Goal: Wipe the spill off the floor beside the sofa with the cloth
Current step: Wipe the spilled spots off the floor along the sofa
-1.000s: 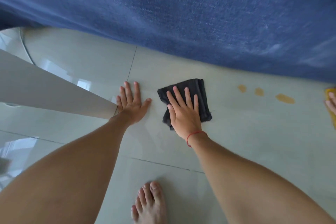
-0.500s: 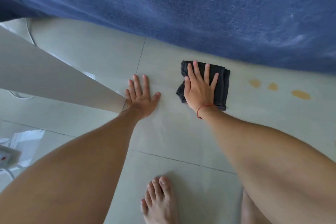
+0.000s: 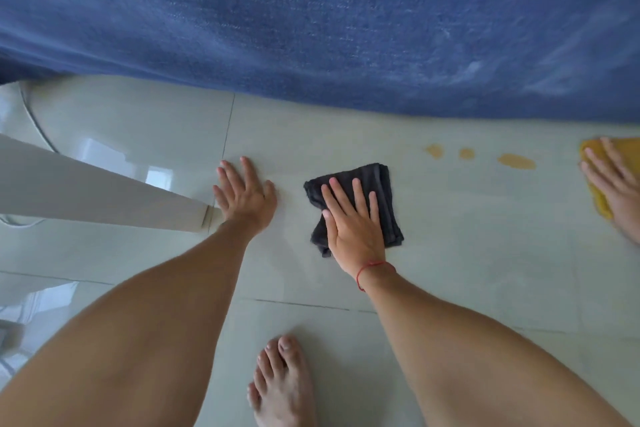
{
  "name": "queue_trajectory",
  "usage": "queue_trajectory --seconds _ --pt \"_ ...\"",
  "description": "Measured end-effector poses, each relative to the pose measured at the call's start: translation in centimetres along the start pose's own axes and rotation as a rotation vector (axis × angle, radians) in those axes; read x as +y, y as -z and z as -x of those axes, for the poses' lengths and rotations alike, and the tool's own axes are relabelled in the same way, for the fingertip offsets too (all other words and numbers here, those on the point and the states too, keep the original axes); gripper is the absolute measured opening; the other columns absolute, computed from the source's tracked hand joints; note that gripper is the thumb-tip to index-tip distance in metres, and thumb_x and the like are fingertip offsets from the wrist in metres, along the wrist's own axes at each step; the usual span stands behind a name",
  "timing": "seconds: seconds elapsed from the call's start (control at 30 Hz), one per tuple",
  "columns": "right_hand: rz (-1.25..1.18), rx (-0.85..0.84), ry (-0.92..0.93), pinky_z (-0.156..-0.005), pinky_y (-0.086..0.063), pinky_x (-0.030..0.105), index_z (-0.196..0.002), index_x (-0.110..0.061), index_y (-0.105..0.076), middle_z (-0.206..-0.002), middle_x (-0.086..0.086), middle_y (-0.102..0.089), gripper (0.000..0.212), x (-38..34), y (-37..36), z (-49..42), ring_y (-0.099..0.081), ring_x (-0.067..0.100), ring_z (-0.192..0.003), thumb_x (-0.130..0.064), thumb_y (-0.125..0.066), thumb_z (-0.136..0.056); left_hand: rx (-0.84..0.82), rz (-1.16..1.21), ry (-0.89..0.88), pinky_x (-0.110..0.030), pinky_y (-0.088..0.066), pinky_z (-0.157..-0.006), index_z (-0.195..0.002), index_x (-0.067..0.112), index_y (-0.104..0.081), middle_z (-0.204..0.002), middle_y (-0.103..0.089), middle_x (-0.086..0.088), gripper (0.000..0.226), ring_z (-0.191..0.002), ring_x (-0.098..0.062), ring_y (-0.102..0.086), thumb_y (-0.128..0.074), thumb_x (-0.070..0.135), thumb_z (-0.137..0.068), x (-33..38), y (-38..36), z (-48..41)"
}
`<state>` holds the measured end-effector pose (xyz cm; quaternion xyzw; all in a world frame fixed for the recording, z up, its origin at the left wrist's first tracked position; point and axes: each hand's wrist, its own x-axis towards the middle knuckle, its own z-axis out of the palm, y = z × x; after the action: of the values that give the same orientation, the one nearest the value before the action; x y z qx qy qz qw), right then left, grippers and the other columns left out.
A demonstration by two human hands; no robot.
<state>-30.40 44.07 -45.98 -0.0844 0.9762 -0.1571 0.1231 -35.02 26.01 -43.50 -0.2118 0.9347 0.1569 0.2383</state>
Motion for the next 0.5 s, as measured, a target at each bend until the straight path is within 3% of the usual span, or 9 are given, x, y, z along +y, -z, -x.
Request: queue_trajectory --seconds 0.13,0.2,0.33,0.5 --pt "0.046 0.057 -0.129 -0.116 -0.009 0.041 -0.144 -0.028 -0.04 -0.153 -0.01 -0.037 0.049 5.3 1.1 3.7 -0.03 0.025 -0.144 -0.037 -0.027 -0.098 0.041 -0.045 -0.221 -0.046 0.012 -0.118 -0.155 0.023 0.006 -0.161 0.02 -0.012 0.062 -0.148 -0.027 0.019 -0.023 0.035 -0.102 5.1 -1.0 0.5" --pt "0.068 0.072 -0.189 -0.117 -0.011 0.042 -0.144 -0.029 -0.04 -0.153 -0.011 -0.036 0.05 8.4 2.1 4.7 -0.029 0.024 -0.145 -0.039 -0.026 -0.098 -0.015 -0.048 -0.284 -0.046 0.013 -0.118 -0.155 0.028 0.005 -0.161 0.021 -0.009 0.061 -0.148 -0.027 0.02 -0.022 0.039 -0.102 7.8 -1.9 0.8" --pt "0.097 0.048 -0.199 -0.118 -0.01 0.05 -0.146 -0.031 -0.036 -0.156 -0.012 -0.031 0.053 11.3 3.4 3.8 -0.022 0.023 -0.147 -0.041 -0.02 -0.096 -0.129 -0.062 -0.223 -0.047 0.016 -0.118 -0.152 0.035 0.014 -0.158 0.031 -0.002 0.064 -0.147 -0.023 0.026 -0.019 0.05 -0.099 9.7 -3.4 0.7" --pt "0.108 0.101 -0.228 -0.116 -0.011 0.056 -0.145 -0.029 -0.038 -0.156 -0.007 -0.031 0.054 11.0 3.7 -0.4 -0.023 0.027 -0.146 -0.041 -0.022 -0.095 -0.207 -0.07 -0.19 -0.046 0.019 -0.115 -0.15 0.038 0.018 -0.156 0.036 0.0 0.064 -0.144 -0.021 0.032 -0.019 0.05 -0.1 9.7 -3.0 0.3"
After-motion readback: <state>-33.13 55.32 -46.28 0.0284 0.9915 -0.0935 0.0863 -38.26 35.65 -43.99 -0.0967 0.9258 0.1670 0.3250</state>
